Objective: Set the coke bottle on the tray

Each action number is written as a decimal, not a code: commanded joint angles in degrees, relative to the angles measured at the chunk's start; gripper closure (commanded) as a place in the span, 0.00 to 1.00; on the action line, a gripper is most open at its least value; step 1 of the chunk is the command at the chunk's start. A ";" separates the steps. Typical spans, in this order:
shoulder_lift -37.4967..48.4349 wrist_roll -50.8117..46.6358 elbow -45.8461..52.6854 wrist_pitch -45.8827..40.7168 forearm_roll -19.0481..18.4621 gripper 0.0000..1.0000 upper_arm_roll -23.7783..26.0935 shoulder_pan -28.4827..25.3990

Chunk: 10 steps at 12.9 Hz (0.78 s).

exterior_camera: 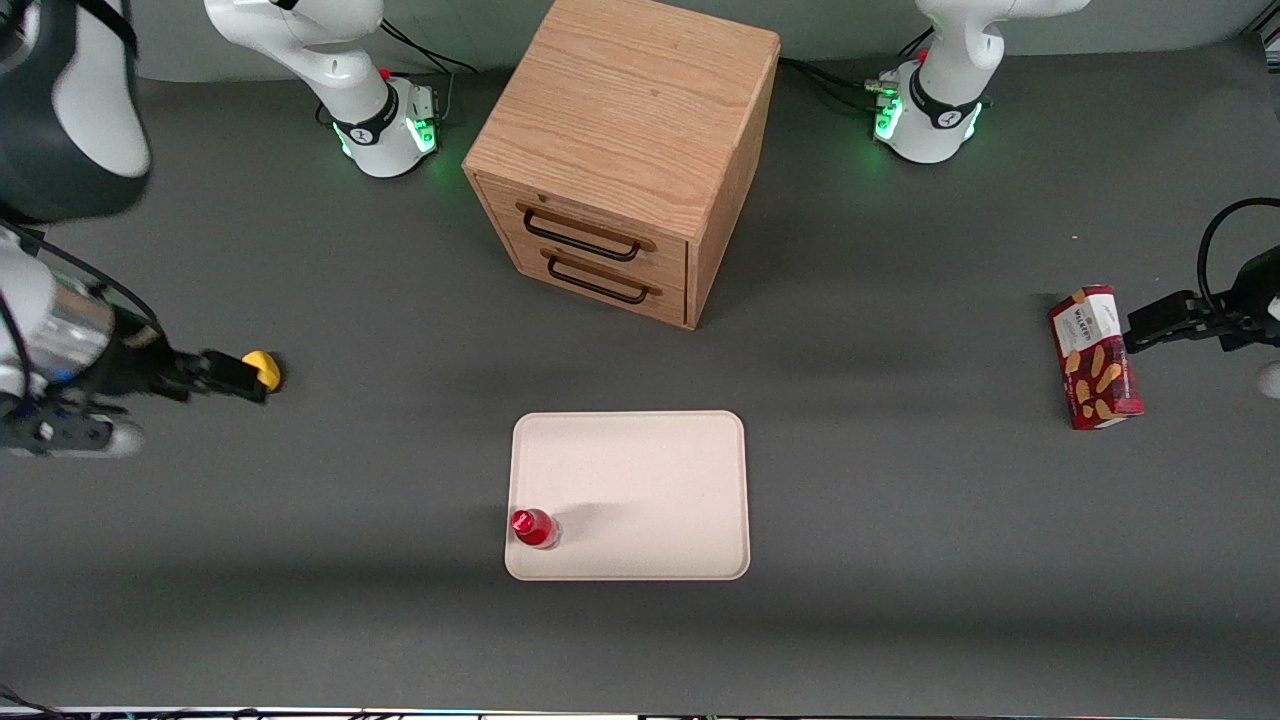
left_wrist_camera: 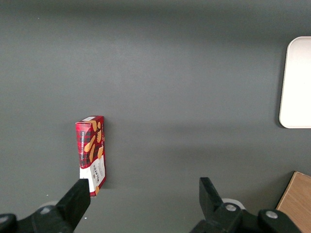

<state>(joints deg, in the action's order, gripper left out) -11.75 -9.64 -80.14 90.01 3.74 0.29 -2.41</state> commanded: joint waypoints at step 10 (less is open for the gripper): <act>7.54 0.32 -4.85 -7.49 -1.99 0.00 -5.03 -0.58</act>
<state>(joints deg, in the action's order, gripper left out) -2.91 -9.59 -85.06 81.55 2.83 -4.60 -2.44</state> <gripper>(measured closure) 0.000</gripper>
